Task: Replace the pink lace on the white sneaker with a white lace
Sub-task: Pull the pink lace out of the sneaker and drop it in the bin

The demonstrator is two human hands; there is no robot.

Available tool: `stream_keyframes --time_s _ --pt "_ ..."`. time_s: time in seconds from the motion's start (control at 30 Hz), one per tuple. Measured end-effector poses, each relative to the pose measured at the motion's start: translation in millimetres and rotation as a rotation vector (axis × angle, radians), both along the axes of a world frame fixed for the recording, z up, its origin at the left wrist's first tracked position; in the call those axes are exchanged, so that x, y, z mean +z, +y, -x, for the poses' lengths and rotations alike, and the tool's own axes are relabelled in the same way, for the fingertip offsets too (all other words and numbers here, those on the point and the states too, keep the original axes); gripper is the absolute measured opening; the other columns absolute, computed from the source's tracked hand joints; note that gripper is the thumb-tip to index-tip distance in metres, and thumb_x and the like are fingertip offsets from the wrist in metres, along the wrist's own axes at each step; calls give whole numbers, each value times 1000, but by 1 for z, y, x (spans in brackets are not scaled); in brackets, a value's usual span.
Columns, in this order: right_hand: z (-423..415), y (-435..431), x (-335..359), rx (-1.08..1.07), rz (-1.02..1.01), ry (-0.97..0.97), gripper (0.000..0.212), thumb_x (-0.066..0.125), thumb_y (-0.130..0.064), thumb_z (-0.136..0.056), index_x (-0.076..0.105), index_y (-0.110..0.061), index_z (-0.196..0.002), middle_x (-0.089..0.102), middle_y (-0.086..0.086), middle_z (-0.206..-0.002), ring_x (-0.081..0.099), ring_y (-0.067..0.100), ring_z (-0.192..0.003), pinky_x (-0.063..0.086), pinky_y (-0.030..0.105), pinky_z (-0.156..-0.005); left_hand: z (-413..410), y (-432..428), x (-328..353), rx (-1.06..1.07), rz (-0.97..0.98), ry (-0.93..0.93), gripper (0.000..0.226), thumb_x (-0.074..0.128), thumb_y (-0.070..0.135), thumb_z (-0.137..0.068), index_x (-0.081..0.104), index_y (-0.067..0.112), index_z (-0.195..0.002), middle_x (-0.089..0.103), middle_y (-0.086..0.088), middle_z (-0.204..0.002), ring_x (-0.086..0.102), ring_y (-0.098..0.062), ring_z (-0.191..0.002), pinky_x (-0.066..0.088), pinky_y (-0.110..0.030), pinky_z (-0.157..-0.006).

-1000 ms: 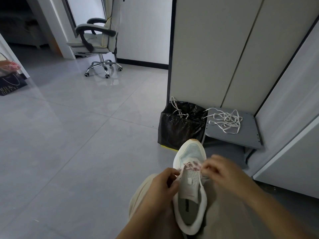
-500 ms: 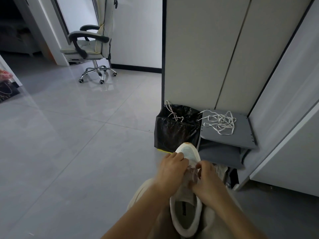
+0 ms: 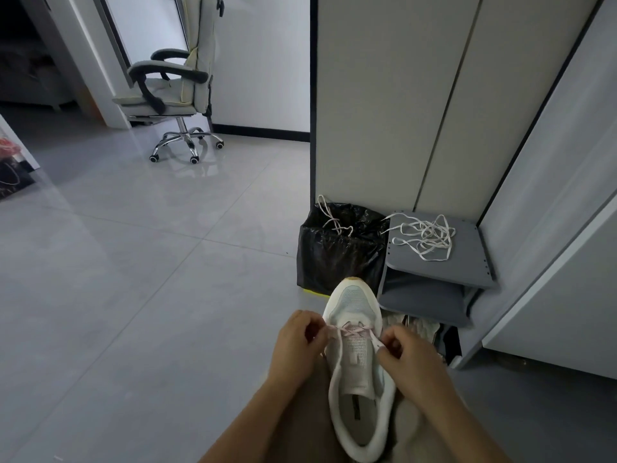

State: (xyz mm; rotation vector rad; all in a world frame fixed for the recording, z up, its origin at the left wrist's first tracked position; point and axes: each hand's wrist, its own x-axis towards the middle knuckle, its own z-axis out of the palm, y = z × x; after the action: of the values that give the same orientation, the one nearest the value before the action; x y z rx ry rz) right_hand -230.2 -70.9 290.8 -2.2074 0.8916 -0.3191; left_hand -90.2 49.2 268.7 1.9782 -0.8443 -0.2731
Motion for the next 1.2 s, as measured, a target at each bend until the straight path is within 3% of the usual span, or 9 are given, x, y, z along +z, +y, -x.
stream_keyframes --time_s 0.13,0.27,0.43,0.57,0.7,0.77,0.9,1.03,1.2 --pt "7 -1 -1 8 -127 -115 13 65 -8 -80 57 -15 -72 60 0 -66 51 3 -56 42 14 -57 9 -16 10 -153 -50 -304 18 58 33 -83 63 20 -95 55 3 -91 53 -8 -79 42 -14 -70" --pt "11 0 -3 15 -189 -151 10 67 -8 -80 60 -14 -77 64 0 -71 58 4 -66 48 16 -61 18 -36 23 -374 -200 -881 31 83 30 -54 64 29 -79 58 8 -76 58 -12 -70 47 -21 -64" --pt "11 1 -5 -50 -220 -219 10 67 -12 -81 59 -15 -76 64 0 -70 58 5 -67 47 13 -60 12 -36 34 -463 -158 -1103 27 85 22 -51 65 26 -68 56 10 -68 55 -9 -65 42 -21 -62" --pt "12 3 -10 -89 -166 -269 18 66 -7 -81 57 -18 -70 60 -2 -64 56 1 -63 44 11 -58 -9 -5 29 -311 -97 -1064 9 63 23 -77 63 17 -70 54 3 -68 42 -12 -71 31 -23 -67" --pt "11 5 -12 -44 -143 -296 22 67 -4 -78 57 -20 -68 63 -9 -71 57 3 -65 42 11 -57 -36 40 8 34 -61 -516 24 49 32 -82 59 15 -69 49 8 -71 42 -6 -66 37 -23 -63" --pt "10 5 -14 -14 -115 -292 24 68 -4 -78 56 -22 -67 63 -14 -75 57 3 -67 41 10 -57 -27 42 0 82 -114 -437 11 60 24 -81 61 14 -75 51 6 -77 52 -12 -67 45 -28 -61" --pt "6 7 -15 -14 -149 -292 19 69 -9 -79 59 -22 -71 61 -4 -67 57 3 -67 45 14 -59 13 6 20 -79 -77 -688 22 64 27 -72 53 25 -91 58 4 -81 48 -12 -80 37 -22 -74" --pt "7 8 -10 -10 -251 -342 12 69 -12 -80 62 -20 -75 67 -12 -74 60 1 -68 47 11 -62 29 -27 35 -331 -340 -924 37 88 32 -41 63 27 -68 57 10 -65 57 -9 -63 49 -21 -63" --pt "10 3 -11 -67 -249 -322 9 68 -16 -82 62 -19 -76 65 -5 -70 59 0 -67 46 12 -61 14 -33 44 -402 -398 -1124 30 87 22 -42 59 25 -54 53 11 -53 52 -10 -49 40 -20 -59"
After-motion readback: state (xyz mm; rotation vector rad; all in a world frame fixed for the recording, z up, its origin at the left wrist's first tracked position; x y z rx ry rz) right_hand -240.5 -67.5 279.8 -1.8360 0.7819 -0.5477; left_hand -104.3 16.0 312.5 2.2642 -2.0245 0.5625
